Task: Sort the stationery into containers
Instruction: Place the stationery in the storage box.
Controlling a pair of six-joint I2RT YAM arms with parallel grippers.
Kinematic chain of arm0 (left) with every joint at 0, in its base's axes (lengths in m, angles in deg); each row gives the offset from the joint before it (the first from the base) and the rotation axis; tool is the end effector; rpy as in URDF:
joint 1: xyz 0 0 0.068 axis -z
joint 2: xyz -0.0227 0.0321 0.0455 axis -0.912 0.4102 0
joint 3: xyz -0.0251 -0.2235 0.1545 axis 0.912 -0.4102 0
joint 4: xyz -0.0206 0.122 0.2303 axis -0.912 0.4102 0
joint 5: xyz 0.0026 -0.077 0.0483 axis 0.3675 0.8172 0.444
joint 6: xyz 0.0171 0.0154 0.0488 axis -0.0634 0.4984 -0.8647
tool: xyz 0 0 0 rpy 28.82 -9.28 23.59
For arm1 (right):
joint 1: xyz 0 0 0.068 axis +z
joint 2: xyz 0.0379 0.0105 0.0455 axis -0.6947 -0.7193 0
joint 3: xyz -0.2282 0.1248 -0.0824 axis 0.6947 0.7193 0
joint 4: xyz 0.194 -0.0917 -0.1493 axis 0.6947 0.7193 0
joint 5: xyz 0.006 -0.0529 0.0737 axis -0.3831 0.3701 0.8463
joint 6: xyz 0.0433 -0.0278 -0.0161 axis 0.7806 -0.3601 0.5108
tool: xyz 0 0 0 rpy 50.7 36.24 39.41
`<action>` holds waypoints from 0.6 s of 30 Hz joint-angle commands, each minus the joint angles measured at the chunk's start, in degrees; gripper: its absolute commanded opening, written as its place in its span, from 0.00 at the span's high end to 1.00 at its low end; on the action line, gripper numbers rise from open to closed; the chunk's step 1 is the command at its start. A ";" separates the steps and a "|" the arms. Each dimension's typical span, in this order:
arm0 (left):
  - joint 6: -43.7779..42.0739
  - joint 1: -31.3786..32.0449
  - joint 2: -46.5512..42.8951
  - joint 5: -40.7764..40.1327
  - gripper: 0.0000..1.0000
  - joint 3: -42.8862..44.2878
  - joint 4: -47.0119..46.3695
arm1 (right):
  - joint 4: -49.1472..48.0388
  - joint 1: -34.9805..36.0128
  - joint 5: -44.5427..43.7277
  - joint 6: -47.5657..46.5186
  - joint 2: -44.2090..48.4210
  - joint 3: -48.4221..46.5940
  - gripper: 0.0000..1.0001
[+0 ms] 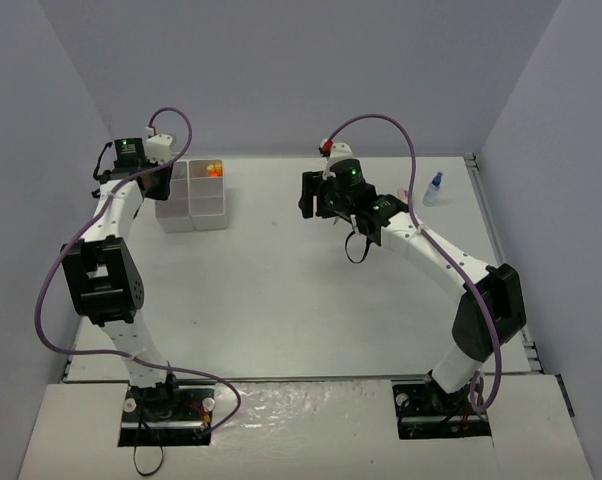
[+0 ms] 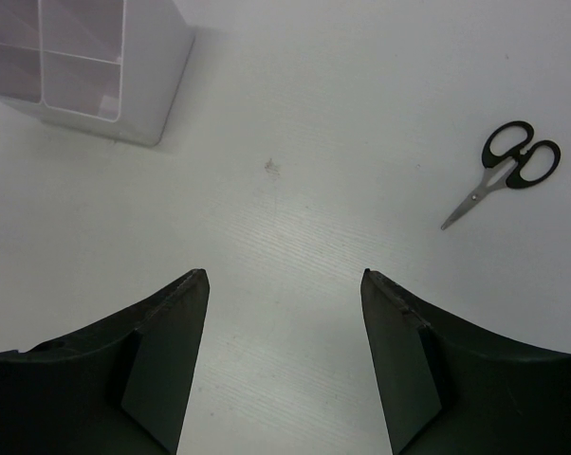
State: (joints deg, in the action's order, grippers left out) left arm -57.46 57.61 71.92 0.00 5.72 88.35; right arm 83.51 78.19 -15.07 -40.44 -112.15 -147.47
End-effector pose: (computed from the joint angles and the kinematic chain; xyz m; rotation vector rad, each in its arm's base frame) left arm 0.4346 0.0530 0.2969 0.2564 2.1964 -0.0821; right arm 0.3268 0.2231 0.3424 -0.3134 1.8720 0.6298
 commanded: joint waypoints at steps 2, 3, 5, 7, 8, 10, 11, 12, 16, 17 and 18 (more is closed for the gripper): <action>-2.91 -0.92 -4.12 4.65 1.00 0.67 -5.50 | -2.49 -1.51 -1.21 0.39 3.96 0.94 0.37; -3.10 -0.99 -4.10 5.30 1.00 0.69 -5.71 | -2.49 -1.68 -1.39 0.38 3.95 1.00 0.37; -3.47 -1.15 -3.89 5.60 1.00 1.02 -5.66 | -2.49 -2.01 -2.88 0.25 3.82 1.08 0.37; -3.72 -1.22 -3.56 5.63 1.00 1.85 -5.11 | -2.49 -2.33 -2.74 0.21 3.42 1.01 0.37; -3.61 -1.27 -3.47 5.48 1.00 2.10 -4.90 | -2.49 -2.44 -2.63 0.18 3.27 0.88 0.37; -3.07 -1.41 -3.46 5.19 1.00 2.17 -4.62 | -2.49 -2.72 -2.49 0.13 2.95 0.56 0.37; -2.73 -1.49 -3.50 5.11 1.00 2.09 -4.49 | -2.49 -2.89 -2.45 0.13 2.74 0.39 0.37; -2.71 -1.50 -3.56 5.35 1.00 2.08 -4.33 | -2.49 -3.00 -2.19 0.13 2.53 0.13 0.37; -3.92 -1.50 -3.22 6.22 1.00 2.66 -3.76 | -2.30 -3.79 -2.00 -0.55 1.72 -1.84 0.37; -4.68 -1.50 -3.09 6.54 1.00 2.91 -3.26 | -2.23 -3.85 -2.00 -0.87 1.90 -1.97 0.37; -5.54 -1.50 -2.63 7.03 1.00 3.75 -2.30 | -2.29 -3.94 -2.00 -1.14 2.01 -2.21 0.37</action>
State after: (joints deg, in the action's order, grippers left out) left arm -60.17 56.70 71.92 4.69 5.08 86.50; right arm 83.98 75.08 -16.20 -40.37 -111.90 -146.16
